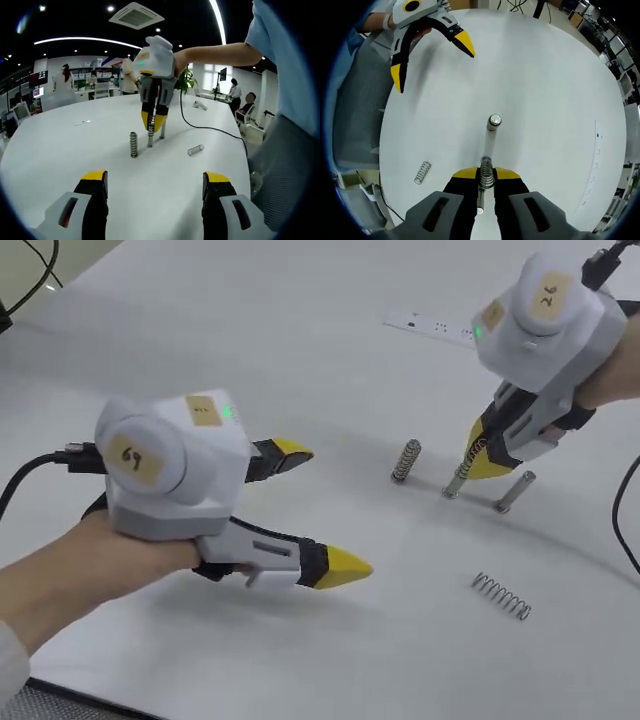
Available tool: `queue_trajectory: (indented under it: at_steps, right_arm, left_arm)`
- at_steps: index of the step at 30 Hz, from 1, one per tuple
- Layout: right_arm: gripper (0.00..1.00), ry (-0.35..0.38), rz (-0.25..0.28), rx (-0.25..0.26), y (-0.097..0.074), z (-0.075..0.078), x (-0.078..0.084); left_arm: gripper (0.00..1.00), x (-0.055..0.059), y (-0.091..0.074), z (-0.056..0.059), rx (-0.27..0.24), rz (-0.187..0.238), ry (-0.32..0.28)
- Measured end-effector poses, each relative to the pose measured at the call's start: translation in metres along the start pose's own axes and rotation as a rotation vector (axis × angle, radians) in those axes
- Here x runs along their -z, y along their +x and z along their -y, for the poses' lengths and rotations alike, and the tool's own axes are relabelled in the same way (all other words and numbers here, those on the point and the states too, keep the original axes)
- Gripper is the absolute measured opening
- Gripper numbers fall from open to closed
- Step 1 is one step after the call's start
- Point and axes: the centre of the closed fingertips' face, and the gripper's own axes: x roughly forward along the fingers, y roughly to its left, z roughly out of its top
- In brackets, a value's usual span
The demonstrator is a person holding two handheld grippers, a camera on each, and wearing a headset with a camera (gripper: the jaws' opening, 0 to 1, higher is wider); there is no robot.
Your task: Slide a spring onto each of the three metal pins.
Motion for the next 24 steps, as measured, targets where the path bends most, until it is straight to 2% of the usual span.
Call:
queue_trajectory:
  at_steps: [24]
  right_arm:
    - [0.08, 0.014, -0.016, -0.022, 0.022, 0.007, 0.008]
  left_arm:
    - [0.74, 0.002, 0.001, -0.001, 0.0, -0.006, -0.003]
